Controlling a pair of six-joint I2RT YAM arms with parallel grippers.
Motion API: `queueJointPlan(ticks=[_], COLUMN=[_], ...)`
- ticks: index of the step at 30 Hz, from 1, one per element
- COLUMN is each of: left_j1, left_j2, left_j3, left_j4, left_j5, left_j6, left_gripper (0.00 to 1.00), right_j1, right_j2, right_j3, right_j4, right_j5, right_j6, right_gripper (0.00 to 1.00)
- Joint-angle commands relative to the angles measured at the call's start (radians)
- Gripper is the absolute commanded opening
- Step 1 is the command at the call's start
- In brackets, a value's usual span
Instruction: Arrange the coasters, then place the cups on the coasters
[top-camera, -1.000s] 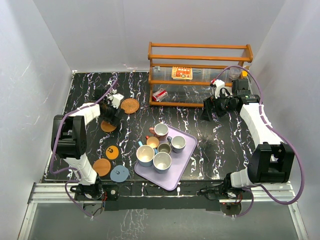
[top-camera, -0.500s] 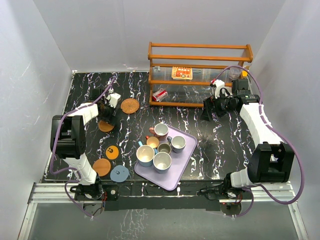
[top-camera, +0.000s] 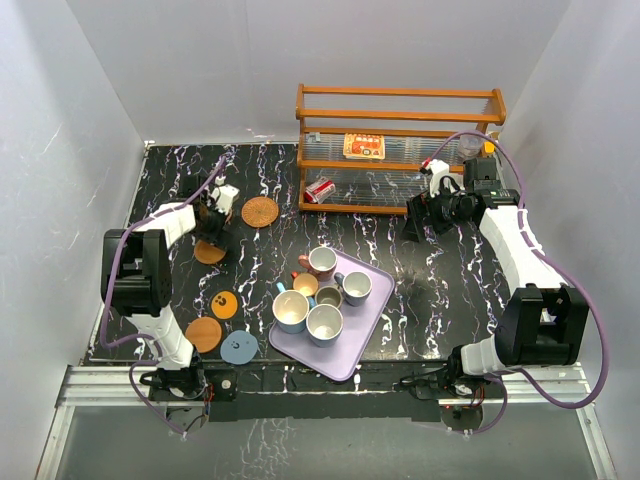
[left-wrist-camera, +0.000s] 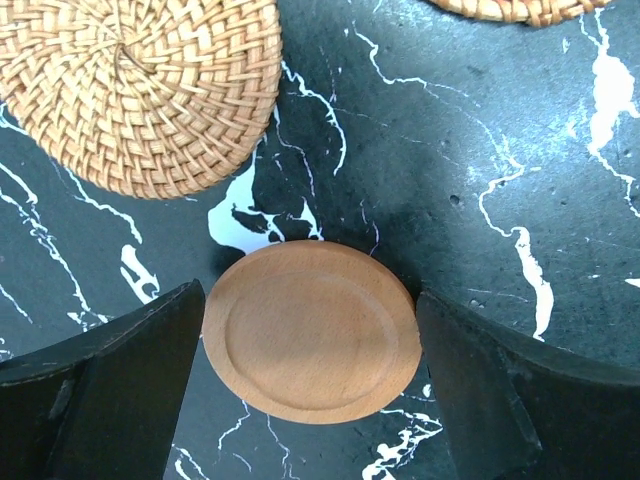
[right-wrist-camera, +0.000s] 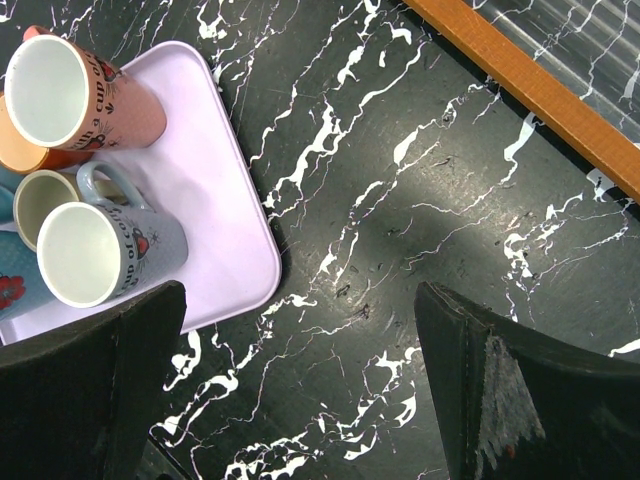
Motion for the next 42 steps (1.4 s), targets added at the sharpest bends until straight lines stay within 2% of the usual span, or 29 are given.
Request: queueJointPlan(ticks=[1, 3, 17, 30, 42], left_j1=[0.009, 0.008, 0.009, 0.009, 0.009], left_j2=[-0.019, -0.033, -0.213, -0.459, -0.553], left_j3=[0.068, 0.081, 0.072, -0.152, -0.272], left_j4=[-0.07, -0.078, -0.178, -0.409, -0.568], left_j5=[-0.019, -0.017, 0.089, 0.141, 0.078], left_j6=[-0.016, -0.018, -0.013, 0.233, 0.377], left_gripper=[0.89, 0.98, 0.99, 0.96, 0.93], right_j1=[-0.006, -0.006, -0.003, 0.007, 0.009], right_j2=[-0.013, -0.007, 0.046, 0.027, -0.018], right_j3=[0.032, 0.04, 0.104, 0.098, 0.055], right_j4=[0.007, 0.002, -0.051, -0.044, -0.026], right_j5=[-0.012, -0.013, -0.014, -0.05, -0.079], right_j6=[-0.002, -0.004, -0.017, -0.013, -0.014], right_gripper=[0.98, 0.98, 0.98, 0.98, 0.98])
